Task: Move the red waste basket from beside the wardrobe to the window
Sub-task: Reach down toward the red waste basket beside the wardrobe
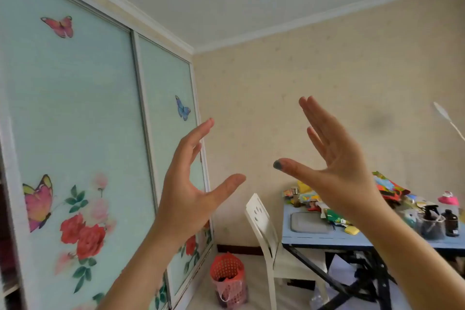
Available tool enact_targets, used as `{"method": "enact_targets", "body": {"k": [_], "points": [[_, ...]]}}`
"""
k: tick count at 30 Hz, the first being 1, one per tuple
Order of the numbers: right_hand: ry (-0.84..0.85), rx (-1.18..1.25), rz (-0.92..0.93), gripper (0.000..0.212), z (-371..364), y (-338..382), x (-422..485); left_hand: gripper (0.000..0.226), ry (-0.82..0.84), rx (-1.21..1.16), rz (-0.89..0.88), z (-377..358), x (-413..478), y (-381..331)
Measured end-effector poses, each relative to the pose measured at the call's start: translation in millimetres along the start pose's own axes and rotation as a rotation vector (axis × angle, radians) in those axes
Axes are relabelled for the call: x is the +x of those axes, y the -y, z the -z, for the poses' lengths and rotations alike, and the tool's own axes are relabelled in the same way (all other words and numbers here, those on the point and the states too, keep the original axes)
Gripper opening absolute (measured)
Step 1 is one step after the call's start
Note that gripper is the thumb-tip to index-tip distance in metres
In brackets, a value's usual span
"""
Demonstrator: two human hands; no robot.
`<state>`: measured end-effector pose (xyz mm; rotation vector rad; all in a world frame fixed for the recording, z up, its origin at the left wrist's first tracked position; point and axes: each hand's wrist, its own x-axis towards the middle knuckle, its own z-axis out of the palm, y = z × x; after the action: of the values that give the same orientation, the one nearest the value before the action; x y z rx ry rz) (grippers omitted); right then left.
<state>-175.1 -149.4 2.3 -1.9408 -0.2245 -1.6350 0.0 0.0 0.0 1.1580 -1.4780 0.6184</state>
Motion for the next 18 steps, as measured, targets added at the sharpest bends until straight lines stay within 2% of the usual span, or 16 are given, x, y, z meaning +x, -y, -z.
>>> {"method": "enact_targets", "body": {"k": [6,18], "points": [[0.006,0.007,0.013,0.097,-3.0,-77.6,44.4,0.080,-0.011,0.008,0.062,-28.2,35.0,66.1],[0.004,0.039,0.035,0.094,-31.9,-199.4,92.6,0.079,-0.040,0.082,0.034,-47.0,74.3,175.7]]}}
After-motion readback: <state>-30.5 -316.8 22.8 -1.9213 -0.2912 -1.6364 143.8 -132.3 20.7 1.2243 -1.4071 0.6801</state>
